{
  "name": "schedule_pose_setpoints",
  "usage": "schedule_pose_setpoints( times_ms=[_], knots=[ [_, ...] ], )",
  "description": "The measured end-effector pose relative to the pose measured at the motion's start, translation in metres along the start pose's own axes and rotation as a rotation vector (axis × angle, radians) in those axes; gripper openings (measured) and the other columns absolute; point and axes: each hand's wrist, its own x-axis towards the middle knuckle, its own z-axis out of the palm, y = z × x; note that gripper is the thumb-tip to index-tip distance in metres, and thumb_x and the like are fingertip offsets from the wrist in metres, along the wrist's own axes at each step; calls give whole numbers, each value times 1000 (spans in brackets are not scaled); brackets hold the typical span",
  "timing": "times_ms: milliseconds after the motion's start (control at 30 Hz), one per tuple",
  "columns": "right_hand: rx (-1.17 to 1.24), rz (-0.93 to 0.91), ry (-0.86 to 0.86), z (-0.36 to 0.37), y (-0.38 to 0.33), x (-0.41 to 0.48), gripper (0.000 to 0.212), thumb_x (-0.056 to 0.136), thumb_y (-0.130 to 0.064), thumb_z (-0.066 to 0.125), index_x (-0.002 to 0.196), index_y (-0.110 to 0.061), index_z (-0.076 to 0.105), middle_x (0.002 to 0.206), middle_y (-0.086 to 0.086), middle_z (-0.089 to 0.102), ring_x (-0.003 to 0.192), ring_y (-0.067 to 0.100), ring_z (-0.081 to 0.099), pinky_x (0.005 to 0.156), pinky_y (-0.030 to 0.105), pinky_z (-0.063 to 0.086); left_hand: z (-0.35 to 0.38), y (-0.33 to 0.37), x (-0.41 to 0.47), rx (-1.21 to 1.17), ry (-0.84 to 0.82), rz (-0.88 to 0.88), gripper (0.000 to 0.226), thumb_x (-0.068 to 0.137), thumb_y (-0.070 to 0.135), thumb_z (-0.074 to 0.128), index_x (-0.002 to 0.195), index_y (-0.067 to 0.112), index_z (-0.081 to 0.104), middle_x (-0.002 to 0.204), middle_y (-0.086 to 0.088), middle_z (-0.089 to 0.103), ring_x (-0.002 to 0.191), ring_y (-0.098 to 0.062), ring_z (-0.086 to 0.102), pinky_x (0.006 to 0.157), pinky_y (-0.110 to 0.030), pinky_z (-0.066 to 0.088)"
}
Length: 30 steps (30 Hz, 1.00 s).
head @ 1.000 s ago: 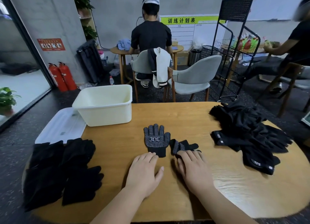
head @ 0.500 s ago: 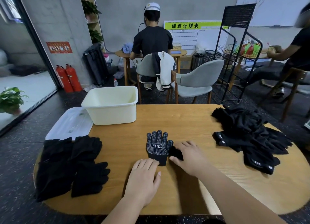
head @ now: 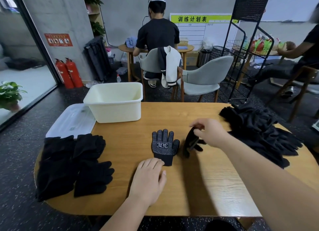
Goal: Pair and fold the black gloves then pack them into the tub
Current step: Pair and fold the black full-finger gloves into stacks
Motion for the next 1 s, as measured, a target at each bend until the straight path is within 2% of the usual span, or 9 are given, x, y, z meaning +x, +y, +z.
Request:
schedule_pose_setpoints(
  times_ms=[100,200,333,400,467,600,767,867,1000],
  knots=[
    [225,-16,127,-22,-5,-1,24,97,-9,69,102,-31,79,98,-7,76,83,14,71,67,26,59,-1,0,0,-6,-15,-9,42,108,43,36,137,30,62,137,16,58,131,-5,50,118,-31,37],
    [298,-57,251,-31,1,-10,23,92,-13,77,91,-36,80,103,-15,76,92,10,69,75,30,57,-1,0,-1,0,-22,-17,43,108,44,33,138,31,61,139,17,57,133,-5,48,120,-31,35],
    [-38,-49,52,-12,37,-31,24,83,-16,76,77,-39,76,98,-25,72,90,4,69,84,33,56,0,0,-2,11,-30,-24,45,109,44,33,141,30,61,141,16,57,135,-5,47,121,-30,34],
    [-185,-2,-55,2,58,-41,24,85,-20,72,81,-44,71,96,-27,71,86,5,71,83,35,59,0,0,-1,14,-36,-26,45,108,44,33,141,29,61,141,16,57,135,-5,47,121,-31,35],
    [-178,44,-41,16,73,-43,24,87,-20,70,86,-43,68,99,-23,73,87,2,69,83,34,59,1,0,0,14,-43,-27,46,109,44,32,141,29,61,141,16,56,136,-5,46,121,-31,35],
    [-166,39,124,41,81,-35,26,92,-21,69,114,-36,68,113,-13,66,105,12,65,87,34,56,0,0,-1,17,-51,-24,46,108,43,32,140,28,61,140,15,56,135,-6,47,120,-32,36],
    [-372,105,101,61,74,-8,42,105,-36,54,146,-24,57,140,-1,59,128,27,51,103,41,48,0,1,0,15,-54,-31,45,108,42,32,140,29,61,140,16,56,135,-6,46,119,-32,37],
    [-543,166,42,72,75,0,43,107,-46,49,144,-26,58,134,0,62,124,30,49,107,47,43,1,1,1,2,-41,-34,41,107,41,35,136,29,62,138,16,56,133,-5,47,117,-32,39],
    [-532,181,14,76,75,6,35,100,-48,63,133,-36,66,116,-10,70,120,23,54,102,43,46,1,0,2,-6,-45,-27,41,108,41,34,138,30,60,137,17,53,132,-5,45,117,-33,38]
  ],
)
